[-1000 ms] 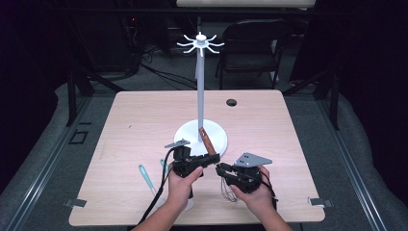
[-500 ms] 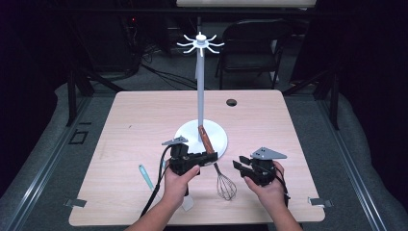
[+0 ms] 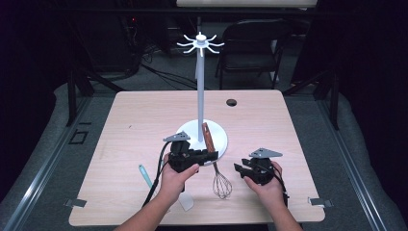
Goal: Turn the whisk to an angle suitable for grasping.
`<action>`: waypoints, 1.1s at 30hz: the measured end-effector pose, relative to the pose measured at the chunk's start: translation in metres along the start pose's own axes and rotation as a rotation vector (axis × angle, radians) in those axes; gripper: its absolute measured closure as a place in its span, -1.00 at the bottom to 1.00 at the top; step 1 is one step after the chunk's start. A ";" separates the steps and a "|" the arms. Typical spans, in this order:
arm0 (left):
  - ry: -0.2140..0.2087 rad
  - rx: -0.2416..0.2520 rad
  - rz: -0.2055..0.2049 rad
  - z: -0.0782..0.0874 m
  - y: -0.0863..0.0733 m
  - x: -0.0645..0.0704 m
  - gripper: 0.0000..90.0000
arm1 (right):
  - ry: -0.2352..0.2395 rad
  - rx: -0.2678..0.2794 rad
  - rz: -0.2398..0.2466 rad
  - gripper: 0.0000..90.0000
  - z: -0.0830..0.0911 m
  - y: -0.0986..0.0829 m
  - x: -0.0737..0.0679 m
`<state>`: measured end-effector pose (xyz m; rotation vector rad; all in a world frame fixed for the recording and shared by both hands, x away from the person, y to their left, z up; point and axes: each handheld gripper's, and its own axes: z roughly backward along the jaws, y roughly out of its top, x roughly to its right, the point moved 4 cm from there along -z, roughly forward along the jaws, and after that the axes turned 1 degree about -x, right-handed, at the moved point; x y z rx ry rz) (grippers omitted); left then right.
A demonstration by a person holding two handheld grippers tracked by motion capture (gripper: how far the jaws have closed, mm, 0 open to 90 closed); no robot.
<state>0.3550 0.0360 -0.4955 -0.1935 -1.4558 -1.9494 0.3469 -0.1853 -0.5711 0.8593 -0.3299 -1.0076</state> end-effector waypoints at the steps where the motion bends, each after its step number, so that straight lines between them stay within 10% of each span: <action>1: 0.004 -0.008 -0.016 0.002 0.003 0.001 0.62 | -0.003 -0.003 0.004 0.29 -0.001 0.000 0.000; 33: 0.051 -0.104 -0.266 0.040 0.084 0.019 0.62 | -0.001 -0.025 0.001 0.23 -0.009 -0.006 0.001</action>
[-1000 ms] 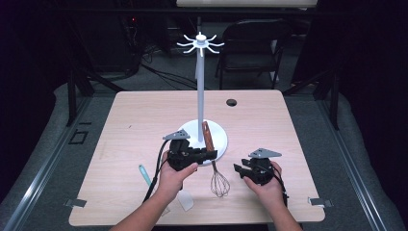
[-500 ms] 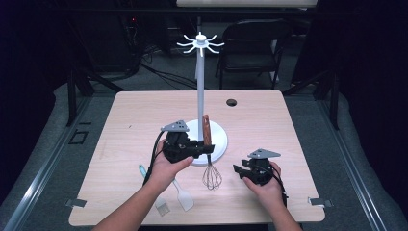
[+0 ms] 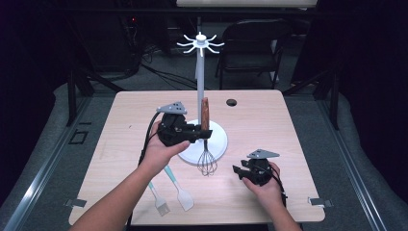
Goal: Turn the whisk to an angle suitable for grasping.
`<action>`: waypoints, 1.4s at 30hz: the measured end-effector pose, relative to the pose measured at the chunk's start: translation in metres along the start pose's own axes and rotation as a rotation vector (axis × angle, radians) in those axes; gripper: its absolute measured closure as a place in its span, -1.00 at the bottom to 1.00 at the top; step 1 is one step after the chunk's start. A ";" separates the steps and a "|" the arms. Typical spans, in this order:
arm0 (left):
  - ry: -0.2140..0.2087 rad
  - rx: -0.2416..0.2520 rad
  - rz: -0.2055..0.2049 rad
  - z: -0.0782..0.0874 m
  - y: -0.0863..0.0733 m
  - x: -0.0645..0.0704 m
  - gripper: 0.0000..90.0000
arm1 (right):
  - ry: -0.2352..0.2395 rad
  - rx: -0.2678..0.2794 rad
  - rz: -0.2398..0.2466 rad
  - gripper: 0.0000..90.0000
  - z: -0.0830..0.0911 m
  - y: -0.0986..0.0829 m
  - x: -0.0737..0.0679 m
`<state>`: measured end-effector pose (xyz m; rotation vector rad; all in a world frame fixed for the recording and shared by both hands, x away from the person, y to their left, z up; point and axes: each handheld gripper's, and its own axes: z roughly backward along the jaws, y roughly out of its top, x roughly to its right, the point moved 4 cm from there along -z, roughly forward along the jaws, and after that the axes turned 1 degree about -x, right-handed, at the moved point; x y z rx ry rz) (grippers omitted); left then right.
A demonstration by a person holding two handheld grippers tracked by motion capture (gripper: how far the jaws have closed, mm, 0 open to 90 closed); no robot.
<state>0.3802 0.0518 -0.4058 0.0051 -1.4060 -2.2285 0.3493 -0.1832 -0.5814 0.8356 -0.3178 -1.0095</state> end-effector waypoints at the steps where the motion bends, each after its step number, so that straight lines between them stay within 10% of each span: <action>1: 0.005 -0.003 -0.012 0.002 0.004 -0.001 0.62 | 0.000 0.000 0.000 0.23 0.000 0.000 0.000; 20: -0.032 0.054 -0.031 0.029 0.086 -0.009 0.62 | 0.017 -0.016 0.013 0.22 -0.004 -0.002 -0.003; 42: -0.062 0.069 0.035 0.028 0.099 -0.031 0.62 | 0.026 -0.003 0.019 0.22 -0.005 -0.001 -0.004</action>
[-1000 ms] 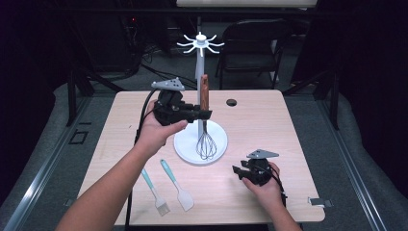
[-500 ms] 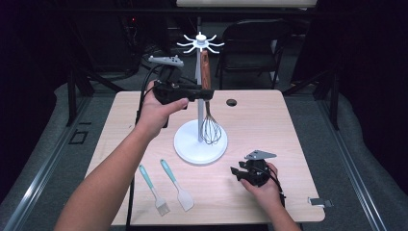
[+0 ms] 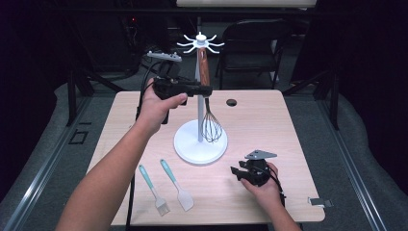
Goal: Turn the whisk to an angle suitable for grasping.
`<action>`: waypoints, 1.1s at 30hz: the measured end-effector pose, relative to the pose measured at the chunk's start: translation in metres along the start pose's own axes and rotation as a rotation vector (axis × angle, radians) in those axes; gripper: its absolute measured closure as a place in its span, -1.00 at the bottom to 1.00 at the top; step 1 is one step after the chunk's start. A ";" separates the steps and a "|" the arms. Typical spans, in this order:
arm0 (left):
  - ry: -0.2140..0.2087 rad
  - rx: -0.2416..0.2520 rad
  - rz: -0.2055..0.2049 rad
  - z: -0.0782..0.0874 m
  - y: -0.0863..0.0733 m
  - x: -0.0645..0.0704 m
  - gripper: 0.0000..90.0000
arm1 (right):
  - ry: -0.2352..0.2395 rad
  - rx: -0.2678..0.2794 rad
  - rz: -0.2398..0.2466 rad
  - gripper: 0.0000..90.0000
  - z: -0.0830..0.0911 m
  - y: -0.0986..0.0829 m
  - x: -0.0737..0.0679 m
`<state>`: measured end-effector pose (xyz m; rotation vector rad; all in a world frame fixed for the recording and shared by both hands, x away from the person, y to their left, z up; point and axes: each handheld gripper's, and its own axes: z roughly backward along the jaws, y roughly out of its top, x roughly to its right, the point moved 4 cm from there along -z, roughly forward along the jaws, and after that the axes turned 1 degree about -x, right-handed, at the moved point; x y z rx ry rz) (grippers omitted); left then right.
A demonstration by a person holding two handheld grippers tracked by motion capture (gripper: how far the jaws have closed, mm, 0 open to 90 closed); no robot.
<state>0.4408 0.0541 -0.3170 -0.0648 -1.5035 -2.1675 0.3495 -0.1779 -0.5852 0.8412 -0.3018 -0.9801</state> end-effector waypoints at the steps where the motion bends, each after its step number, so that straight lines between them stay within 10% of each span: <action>1: 0.002 -0.003 0.000 0.000 0.000 -0.001 0.62 | -0.004 -0.002 0.002 0.22 0.000 0.000 0.000; 18: -0.024 0.013 0.022 -0.004 -0.004 -0.008 0.61 | 0.002 -0.012 0.009 0.22 0.000 0.000 -0.002; 33: 0.045 -0.011 0.047 -0.008 -0.015 -0.019 0.51 | 0.000 -0.011 0.011 0.22 -0.002 0.000 -0.003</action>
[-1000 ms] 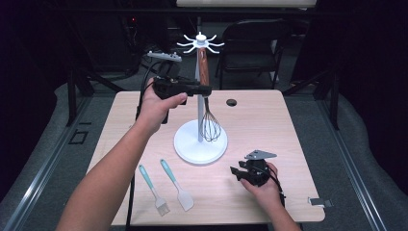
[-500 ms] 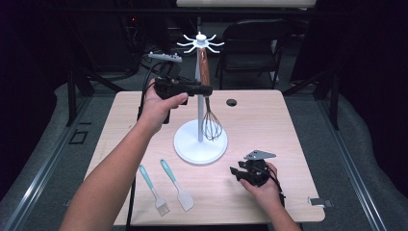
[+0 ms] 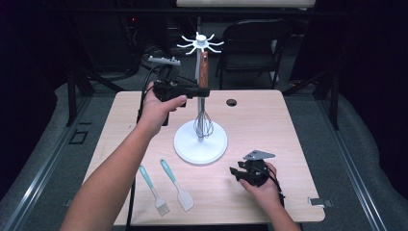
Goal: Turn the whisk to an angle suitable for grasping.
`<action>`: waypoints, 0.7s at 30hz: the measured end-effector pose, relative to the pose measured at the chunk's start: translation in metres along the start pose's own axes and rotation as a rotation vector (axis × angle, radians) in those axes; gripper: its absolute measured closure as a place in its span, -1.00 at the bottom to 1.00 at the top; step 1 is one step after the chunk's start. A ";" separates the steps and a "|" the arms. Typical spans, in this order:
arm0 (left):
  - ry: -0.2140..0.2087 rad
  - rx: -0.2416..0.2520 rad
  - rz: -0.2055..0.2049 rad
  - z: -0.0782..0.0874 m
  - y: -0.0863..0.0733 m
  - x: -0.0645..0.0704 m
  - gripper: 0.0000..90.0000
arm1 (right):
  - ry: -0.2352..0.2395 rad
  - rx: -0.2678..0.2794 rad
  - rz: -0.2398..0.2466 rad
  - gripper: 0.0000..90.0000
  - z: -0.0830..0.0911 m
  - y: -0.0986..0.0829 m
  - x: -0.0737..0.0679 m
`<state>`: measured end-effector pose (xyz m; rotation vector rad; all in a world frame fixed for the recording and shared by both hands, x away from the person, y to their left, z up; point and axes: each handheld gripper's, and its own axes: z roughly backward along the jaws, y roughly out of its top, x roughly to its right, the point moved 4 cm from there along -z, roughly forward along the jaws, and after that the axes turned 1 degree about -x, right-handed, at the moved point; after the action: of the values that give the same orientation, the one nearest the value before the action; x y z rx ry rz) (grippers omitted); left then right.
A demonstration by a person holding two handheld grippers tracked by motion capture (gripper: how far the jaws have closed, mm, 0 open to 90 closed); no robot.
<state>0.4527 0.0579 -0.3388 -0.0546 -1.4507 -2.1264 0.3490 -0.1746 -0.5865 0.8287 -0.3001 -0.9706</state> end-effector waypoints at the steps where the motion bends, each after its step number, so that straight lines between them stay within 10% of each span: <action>1: 0.009 -0.008 0.003 -0.002 -0.001 -0.001 0.49 | -0.001 0.000 0.000 0.22 0.000 0.000 0.000; 21: 0.189 -0.085 0.003 -0.007 -0.040 -0.020 0.17 | -0.025 -0.005 0.025 0.13 -0.001 0.000 0.001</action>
<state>0.4528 0.0704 -0.3821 0.1089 -1.2502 -2.1275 0.3498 -0.1755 -0.5874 0.8072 -0.3287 -0.9588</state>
